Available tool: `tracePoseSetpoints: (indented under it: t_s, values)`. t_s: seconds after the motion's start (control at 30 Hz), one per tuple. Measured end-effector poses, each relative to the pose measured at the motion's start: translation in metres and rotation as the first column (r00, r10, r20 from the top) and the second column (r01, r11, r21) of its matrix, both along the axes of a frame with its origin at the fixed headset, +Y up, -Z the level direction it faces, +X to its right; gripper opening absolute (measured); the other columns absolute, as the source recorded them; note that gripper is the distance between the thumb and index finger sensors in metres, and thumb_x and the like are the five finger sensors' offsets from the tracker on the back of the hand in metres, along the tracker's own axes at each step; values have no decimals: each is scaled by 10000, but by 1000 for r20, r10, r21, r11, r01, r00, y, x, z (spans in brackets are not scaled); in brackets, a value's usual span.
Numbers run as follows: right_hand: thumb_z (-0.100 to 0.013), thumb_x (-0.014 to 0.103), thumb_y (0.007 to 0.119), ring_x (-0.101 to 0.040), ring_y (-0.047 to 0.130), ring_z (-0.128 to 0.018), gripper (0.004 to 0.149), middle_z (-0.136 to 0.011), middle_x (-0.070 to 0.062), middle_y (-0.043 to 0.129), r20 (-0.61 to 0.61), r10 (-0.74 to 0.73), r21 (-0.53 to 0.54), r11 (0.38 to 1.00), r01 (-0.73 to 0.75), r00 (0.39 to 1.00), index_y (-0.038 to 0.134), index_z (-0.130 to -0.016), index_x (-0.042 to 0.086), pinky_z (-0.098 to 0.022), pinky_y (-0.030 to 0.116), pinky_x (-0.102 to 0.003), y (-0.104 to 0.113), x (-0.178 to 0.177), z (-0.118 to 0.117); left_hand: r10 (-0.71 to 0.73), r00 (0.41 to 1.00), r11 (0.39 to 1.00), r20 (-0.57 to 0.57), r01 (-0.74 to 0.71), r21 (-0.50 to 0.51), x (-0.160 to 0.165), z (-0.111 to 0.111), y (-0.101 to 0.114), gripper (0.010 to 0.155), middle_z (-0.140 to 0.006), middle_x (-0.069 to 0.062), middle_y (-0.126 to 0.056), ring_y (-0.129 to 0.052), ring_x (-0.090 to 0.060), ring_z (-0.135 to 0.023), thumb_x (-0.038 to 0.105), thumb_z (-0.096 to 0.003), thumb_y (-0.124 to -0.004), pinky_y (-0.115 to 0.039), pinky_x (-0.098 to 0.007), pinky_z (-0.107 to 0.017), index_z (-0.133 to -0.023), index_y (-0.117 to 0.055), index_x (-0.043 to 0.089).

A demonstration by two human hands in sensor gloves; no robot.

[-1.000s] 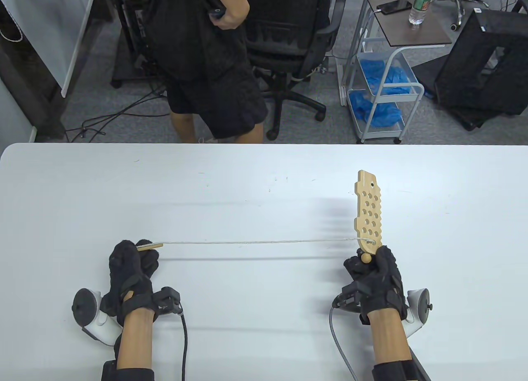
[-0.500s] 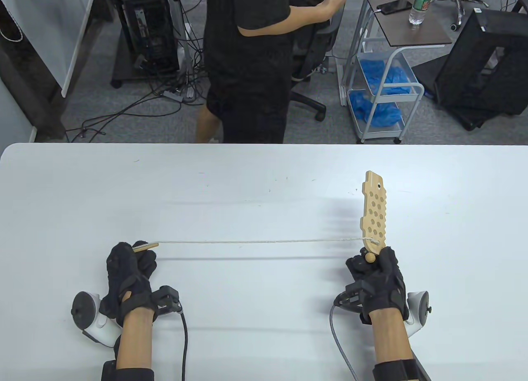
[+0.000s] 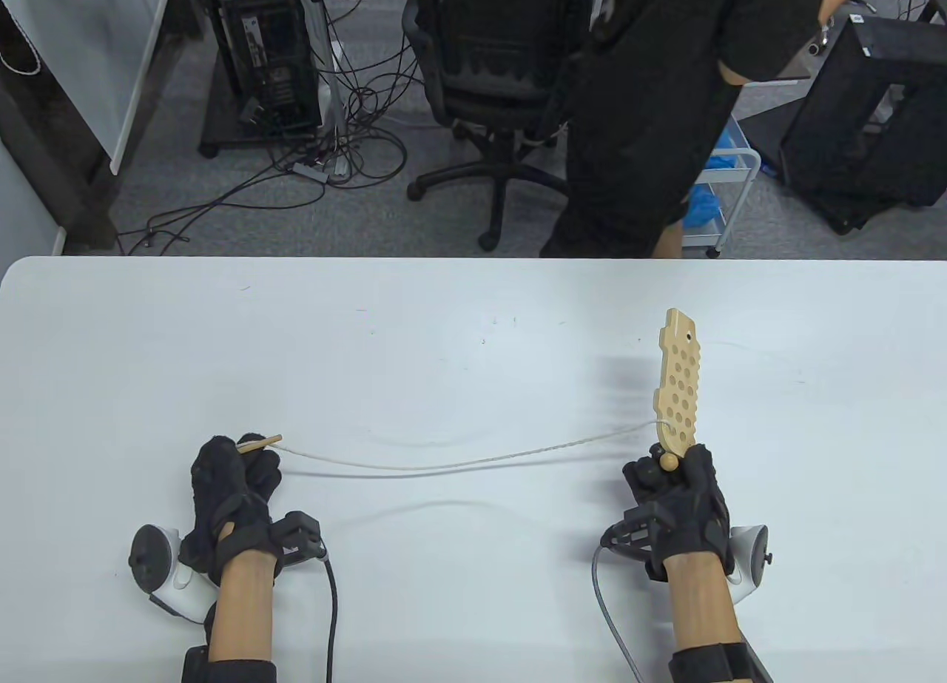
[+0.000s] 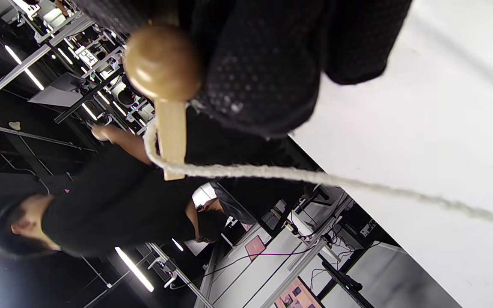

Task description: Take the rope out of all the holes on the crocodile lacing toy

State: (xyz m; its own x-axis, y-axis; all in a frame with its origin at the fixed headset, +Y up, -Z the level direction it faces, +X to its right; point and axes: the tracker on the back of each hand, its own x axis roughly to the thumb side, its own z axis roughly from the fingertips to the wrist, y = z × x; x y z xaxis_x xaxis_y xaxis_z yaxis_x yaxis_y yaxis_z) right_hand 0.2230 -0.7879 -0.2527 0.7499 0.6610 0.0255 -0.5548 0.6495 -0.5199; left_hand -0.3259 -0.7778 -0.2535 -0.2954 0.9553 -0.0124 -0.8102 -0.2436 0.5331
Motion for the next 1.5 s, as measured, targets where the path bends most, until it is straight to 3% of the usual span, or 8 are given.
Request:
tracePoseSetpoints:
  t_s: [0.13, 0.17, 0.37, 0.67, 0.83, 1.07, 1.5]
  values:
    - [-507, 355, 694, -249, 990, -385, 465, -674, -138, 873, -55, 87, 7, 996, -87, 995, 598, -871, 82, -494, 766, -552, 2, -9, -2, -157, 986, 987, 46, 156, 26, 6, -4, 10, 457, -792, 106, -965, -976, -100, -636, 464, -544, -711, -733, -514, -672, -983, -649, 351]
    - [-507, 354, 697, -250, 991, -383, 465, -672, -139, 874, -78, 114, 14, 993, -113, 990, 600, -870, 81, -493, 766, -553, 3, -13, -3, -215, 974, 976, 70, 213, 33, 10, -5, 14, 462, -784, 106, -973, -981, -100, -630, 424, -532, -758, -735, -519, -669, -979, -663, 352]
    - [-503, 351, 718, -264, 991, -366, 469, -656, -154, 883, -254, 215, 63, 977, -206, 943, 619, -862, 67, -479, 766, -563, 8, -42, -4, -497, 856, 867, 146, 483, 121, 47, -10, 38, 452, -744, 76, -1009, -1000, -126, -596, 430, -497, -806, -750, -539, -643, -940, -745, 364]
    - [-475, 329, 749, -286, 996, -309, 467, -603, -182, 910, -426, 464, 157, 884, -441, 777, 668, -832, 40, -436, 773, -580, 8, -91, 5, -831, 535, 546, 148, 740, 392, 125, 7, 81, 416, -718, 65, -1025, -1005, -141, -596, 450, -464, -839, -753, -558, -633, -877, -841, 402]
    - [-469, 329, 755, -285, 999, -294, 467, -588, -185, 918, -478, 562, 237, 823, -516, 675, 681, -824, 35, -427, 779, -579, 9, -115, 11, -902, 420, 410, 100, 762, 501, 155, 23, 96, 414, -719, 69, -1024, -1005, -137, -599, 451, -463, -842, -753, -558, -637, -875, -844, 403]
    - [-465, 328, 760, -287, 1000, -288, 467, -583, -188, 920, -510, 603, 284, 792, -541, 614, 689, -820, 33, -423, 779, -582, 8, -129, 15, -972, 235, 210, 23, 817, 537, 172, 33, 104, 410, -722, 68, -1024, -1002, -140, -612, 453, -462, -846, -746, -565, -645, -870, -853, 414]
    - [-463, 328, 765, -290, 999, -286, 468, -580, -190, 923, -517, 622, 300, 775, -556, 589, 695, -819, 33, -423, 779, -583, 10, -131, 17, -992, 125, 92, -21, 822, 562, 184, 39, 104, 409, -742, 65, -1020, -993, -156, -648, 438, -457, -855, -727, -581, -662, -865, -862, 418]
